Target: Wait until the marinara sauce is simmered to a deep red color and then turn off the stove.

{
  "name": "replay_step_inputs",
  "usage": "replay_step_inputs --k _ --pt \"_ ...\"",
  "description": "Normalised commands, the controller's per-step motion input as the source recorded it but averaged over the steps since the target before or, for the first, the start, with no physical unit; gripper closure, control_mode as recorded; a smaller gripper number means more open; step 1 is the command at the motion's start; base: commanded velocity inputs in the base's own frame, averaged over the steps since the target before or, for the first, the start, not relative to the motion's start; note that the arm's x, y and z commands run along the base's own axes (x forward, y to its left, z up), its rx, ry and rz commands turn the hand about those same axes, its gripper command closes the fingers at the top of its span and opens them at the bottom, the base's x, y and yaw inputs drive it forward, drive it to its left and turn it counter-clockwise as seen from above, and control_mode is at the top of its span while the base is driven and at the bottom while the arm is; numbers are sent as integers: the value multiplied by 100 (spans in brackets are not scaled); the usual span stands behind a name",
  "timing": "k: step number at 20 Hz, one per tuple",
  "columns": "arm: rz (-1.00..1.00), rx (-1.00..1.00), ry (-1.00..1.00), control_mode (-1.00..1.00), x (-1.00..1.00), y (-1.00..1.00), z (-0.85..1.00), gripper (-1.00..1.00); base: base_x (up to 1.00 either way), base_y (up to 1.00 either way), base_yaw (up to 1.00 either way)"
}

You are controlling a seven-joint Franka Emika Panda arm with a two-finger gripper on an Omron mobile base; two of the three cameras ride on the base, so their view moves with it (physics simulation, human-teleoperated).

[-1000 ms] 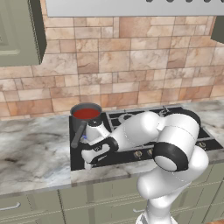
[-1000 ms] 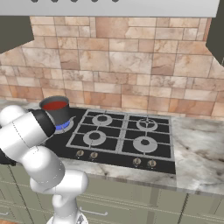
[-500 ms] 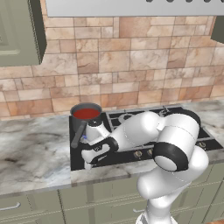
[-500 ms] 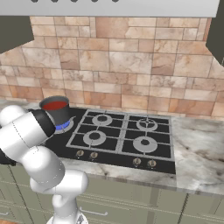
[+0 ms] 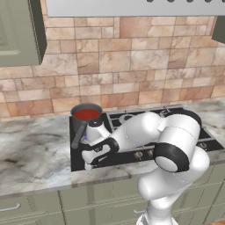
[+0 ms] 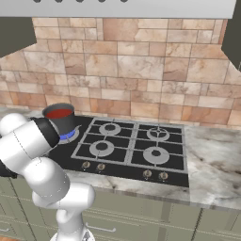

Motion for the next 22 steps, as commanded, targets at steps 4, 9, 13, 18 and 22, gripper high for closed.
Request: replay_step_inputs --k 4,9,13,18,22 --pt "0 0 0 -100 1 0 0 100 0 0 0" --pt "-5 0 0 -100 0 0 0 100 0 0 0" --pt "-16 0 0 -100 0 0 0 100 0 0 0" --pt "-22 0 0 -100 -2 0 0 100 0 0 0" --pt "-25 1 0 -100 -2 0 0 100 0 0 0"
